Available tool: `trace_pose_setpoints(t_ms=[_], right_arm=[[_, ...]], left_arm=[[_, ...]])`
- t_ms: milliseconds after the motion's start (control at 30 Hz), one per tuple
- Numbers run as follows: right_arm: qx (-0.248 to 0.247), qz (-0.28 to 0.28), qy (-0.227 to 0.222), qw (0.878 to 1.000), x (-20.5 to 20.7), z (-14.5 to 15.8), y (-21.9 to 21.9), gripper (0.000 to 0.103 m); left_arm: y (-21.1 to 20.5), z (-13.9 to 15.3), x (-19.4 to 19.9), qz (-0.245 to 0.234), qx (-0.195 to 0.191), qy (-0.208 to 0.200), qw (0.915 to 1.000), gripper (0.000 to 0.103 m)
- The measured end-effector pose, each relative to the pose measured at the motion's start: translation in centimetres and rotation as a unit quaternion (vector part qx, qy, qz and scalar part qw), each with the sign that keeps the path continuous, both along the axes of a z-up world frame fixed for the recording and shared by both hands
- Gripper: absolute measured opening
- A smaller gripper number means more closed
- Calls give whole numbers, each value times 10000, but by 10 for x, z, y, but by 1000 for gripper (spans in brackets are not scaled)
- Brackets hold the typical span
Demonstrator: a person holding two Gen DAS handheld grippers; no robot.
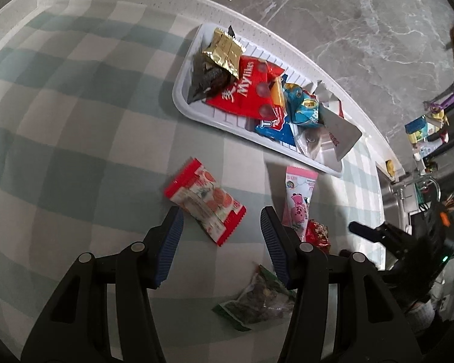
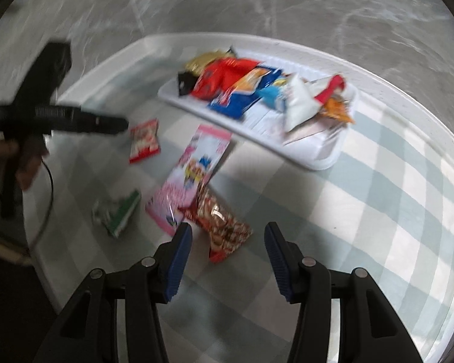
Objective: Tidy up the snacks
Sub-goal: 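Grasp the red-white candy packet with the left tool while the right tool grasps the red-gold candy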
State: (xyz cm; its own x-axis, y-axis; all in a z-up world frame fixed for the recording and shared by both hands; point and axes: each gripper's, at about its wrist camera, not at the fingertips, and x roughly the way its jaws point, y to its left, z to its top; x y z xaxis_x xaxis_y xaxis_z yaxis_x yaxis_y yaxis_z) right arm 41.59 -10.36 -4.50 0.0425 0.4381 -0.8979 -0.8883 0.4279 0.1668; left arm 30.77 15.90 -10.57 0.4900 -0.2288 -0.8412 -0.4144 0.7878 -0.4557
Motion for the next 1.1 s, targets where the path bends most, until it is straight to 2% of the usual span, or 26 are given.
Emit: trace_pose_setpoints(t_ms=[233,533,800,1000,1100], right_arm=[[-85,437,-254,9987,-6,-12,5,53],[-28,723,-199,9972,-2,-20,13,53],[21,843,-125,9964,0,-25,22,53],[14,801,-22,9968,1,-29,23,52],[1,753,1,9972,4,-30,22,49]], left_arm=[[-11,-8,10,98,55,283,9995,51],[-15,-23,28,255,104,518,9983,52],[-14,-24,39,341,182,490,9981,54],[-19,-23,46,196,484,499,9974,54],[-24,-23,49,26,715,488,9962,54]])
